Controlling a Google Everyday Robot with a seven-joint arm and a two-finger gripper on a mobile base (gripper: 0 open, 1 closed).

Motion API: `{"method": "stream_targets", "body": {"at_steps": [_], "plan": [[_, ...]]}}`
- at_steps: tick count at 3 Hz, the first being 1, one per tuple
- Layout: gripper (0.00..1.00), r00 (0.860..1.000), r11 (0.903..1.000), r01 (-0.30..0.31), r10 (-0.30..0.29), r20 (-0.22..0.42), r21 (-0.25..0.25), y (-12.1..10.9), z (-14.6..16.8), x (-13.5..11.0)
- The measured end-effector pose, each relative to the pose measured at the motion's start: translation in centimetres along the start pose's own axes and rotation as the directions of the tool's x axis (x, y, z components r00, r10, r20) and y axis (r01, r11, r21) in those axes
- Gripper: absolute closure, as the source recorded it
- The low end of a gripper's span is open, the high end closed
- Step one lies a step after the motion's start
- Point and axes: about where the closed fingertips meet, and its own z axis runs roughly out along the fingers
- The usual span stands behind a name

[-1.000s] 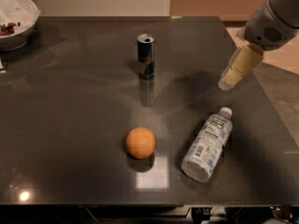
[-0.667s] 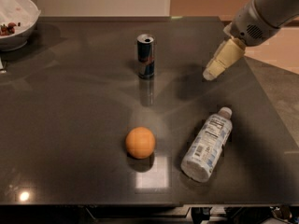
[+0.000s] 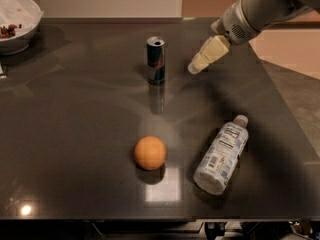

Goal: Move redbull can near orange

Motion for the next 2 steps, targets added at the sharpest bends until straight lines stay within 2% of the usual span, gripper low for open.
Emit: {"method": "stream_targets", "body": {"at_steps": [2], "plan": [[0.0,0.993,0.9975,-0.004,0.012,0.115,-0.071,-0.1,5.6,-3.8]]}}
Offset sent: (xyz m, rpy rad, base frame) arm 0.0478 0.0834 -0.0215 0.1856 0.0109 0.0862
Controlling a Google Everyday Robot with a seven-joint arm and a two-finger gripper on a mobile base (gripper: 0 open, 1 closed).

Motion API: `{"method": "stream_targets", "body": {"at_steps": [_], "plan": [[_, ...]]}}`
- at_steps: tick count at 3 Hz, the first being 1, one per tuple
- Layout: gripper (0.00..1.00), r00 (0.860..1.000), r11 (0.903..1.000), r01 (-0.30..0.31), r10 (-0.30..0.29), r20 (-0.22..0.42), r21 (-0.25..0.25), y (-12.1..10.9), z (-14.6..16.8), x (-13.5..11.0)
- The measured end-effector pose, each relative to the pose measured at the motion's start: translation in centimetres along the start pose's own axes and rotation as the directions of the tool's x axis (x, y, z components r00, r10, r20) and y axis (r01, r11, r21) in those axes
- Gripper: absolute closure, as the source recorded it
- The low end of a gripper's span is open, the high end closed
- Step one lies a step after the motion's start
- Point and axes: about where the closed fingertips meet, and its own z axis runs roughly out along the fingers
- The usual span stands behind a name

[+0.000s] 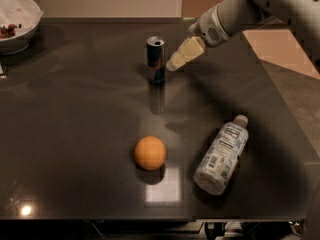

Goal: Move redbull can near orange

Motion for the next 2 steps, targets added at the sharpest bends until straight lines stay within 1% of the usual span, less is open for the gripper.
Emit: {"method": "stream_targets", "body": {"at_steps": [1,2], "plan": [[0.0,0.999,0.9995,0.0,0.001,0.04,-0.033,0.3,1.7,-1.3],[0.0,0.997,0.9987,0.007,-0.003,0.072,-0.051,0.5,3.1,-2.3]]}}
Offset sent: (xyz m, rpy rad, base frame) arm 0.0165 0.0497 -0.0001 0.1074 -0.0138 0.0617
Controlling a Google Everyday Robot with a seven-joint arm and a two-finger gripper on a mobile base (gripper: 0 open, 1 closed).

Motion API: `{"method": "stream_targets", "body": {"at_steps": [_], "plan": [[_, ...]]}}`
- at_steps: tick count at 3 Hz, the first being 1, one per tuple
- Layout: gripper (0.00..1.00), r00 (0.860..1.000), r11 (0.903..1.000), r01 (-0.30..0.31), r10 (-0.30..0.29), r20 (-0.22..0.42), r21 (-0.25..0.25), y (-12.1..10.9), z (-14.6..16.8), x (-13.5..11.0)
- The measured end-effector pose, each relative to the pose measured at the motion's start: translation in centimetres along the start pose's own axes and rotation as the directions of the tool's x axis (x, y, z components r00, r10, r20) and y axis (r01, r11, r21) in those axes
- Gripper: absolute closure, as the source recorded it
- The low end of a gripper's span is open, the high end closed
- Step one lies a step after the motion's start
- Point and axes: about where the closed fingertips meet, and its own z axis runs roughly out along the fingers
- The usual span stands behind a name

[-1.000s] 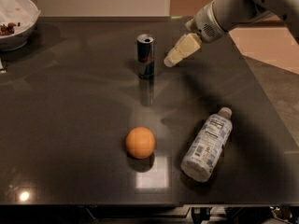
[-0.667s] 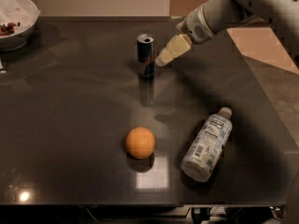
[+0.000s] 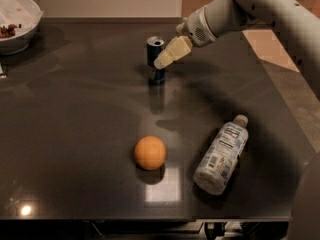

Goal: Move redbull can near orange

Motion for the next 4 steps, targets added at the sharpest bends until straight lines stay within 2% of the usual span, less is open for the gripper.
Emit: {"method": "stream_targets", "body": {"at_steps": [1,2,4], "plan": [[0.0,1.0,0.9998,0.011,-0.011,0.019,-0.015,0.1,0.9,-0.7],[0.18,1.0,0.9996,0.014,-0.014,0.018,-0.024,0.4,1.4,-1.3],[0.64,1.0,0.998,0.015,-0.014,0.022,-0.061,1.5,0.8,-1.5]]}}
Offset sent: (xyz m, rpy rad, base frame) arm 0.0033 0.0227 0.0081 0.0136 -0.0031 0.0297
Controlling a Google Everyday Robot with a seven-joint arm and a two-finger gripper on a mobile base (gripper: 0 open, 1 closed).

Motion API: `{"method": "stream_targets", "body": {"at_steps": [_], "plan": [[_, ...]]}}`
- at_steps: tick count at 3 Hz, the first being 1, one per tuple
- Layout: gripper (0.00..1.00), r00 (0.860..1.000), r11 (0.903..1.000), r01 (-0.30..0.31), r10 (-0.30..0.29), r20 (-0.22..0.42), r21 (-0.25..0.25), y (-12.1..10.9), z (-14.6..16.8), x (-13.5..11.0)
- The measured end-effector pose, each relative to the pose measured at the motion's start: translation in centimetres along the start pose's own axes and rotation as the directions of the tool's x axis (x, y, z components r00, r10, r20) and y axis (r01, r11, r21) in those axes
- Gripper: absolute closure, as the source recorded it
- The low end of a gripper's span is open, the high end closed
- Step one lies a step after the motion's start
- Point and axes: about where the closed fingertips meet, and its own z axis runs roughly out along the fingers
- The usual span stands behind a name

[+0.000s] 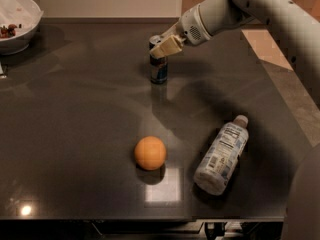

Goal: Move redbull can near orange

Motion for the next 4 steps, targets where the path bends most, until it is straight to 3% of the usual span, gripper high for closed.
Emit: {"method": "stream_targets", "body": {"at_steps": [1,2,4], "plan": [[0.87,1.0,0.9999,0.01,-0.01,0.014,-0.013,1.7,-1.5,-0.3],[1.0,0.999,0.9982,0.037,-0.035,0.027,-0.047,4.7,-3.4,-0.4],[1.0,0.992,0.9817,0.122,-0.116,0.045,-0.146,10.4,-5.2,0.7]]}}
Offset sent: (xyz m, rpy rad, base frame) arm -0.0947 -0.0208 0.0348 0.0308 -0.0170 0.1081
